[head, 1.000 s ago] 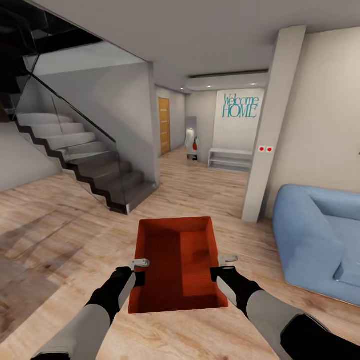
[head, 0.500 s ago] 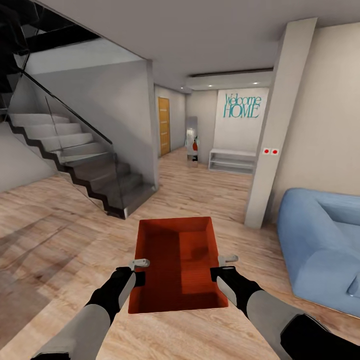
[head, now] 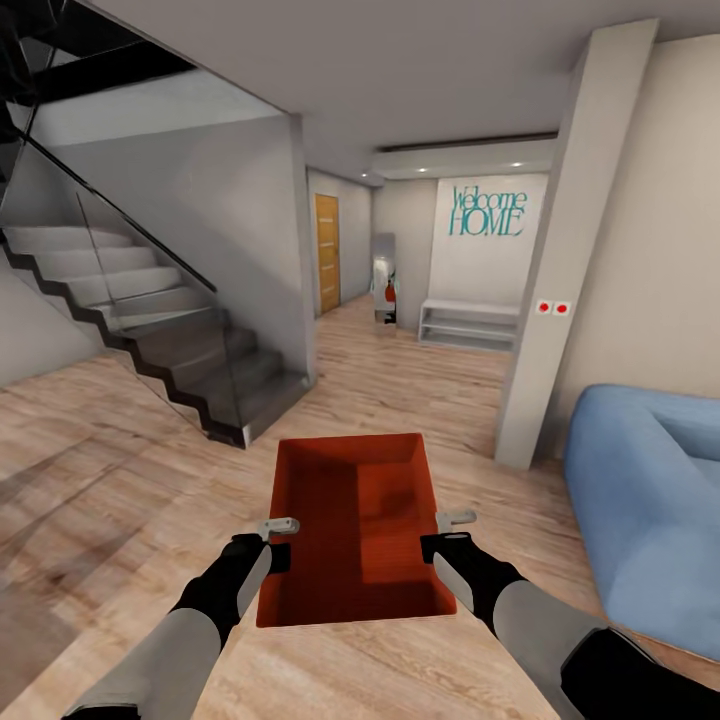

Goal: Move the two storage containers from the living room to the garage. In the garage, place one container on the floor and stack the other container on top of it (either order is fine).

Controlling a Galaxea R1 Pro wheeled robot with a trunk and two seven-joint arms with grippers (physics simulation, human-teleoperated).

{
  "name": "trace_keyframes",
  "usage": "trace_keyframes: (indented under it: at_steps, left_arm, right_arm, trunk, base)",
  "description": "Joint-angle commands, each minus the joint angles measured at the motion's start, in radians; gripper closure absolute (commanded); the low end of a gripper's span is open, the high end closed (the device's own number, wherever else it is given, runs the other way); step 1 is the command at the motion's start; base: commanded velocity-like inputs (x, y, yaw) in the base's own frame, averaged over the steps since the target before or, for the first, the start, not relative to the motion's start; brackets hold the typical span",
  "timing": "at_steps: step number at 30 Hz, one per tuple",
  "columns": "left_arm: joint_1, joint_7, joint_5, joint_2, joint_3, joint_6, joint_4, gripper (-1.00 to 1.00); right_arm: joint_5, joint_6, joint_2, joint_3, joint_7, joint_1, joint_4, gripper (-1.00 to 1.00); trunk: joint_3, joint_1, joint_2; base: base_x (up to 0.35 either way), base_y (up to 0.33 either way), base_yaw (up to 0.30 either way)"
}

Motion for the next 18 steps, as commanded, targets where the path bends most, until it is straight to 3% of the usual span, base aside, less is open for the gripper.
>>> trace_keyframes:
  at_steps: [1, 13, 18]
  left_arm:
    - [0.0, 0.01, -0.025, -0.002, 0.006, 0.009, -0.001, 1.0]
    - [0.0, 0.01, -0.025, -0.002, 0.006, 0.009, 0.001, 1.0]
    - [0.0, 0.01, -0.025, -0.002, 0.005, 0.009, 0.001, 1.0]
  right_arm:
    - [-0.012, 0.004, 0.003, 0.016, -0.005, 0.0, -0.021, 1.0]
    - [-0.012, 0.004, 0.003, 0.016, -0.005, -0.001, -0.021, 1.0]
    - [-0.012, 0.004, 0.003, 0.016, -0.006, -0.001, -0.021, 1.0]
  trunk:
    - [-0.001, 0.001, -0.002]
    - [-0.001, 0.001, -0.002]
    - [-0.001, 0.001, -0.002]
  base:
    - [0.323, 0.0, 0.0]
    - [0.323, 0.0, -0.001]
    - [0.323, 0.0, -0.131]
